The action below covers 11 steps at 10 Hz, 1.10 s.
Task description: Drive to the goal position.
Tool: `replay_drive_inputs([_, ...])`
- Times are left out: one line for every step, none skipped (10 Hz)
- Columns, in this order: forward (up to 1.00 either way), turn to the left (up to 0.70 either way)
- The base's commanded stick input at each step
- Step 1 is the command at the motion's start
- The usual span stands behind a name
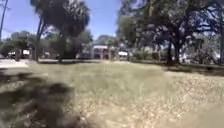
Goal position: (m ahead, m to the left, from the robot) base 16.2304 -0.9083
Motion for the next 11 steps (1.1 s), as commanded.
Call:
replay_drive_inputs([0.7, 0.0])
replay_drive_inputs([0.7, 0.0])
replay_drive_inputs([0.7, 0.0])
replay_drive_inputs([0.7, 0.0])
replay_drive_inputs([0.7, 0.0])
replay_drive_inputs([0.7, 0.0])
replay_drive_inputs([0.7, 0.0])
replay_drive_inputs([0.7, -0.27])
replay_drive_inputs([0.7, -0.35])
replay_drive_inputs([0.7, 0.0])
replay_drive_inputs([0.7, 0.0])
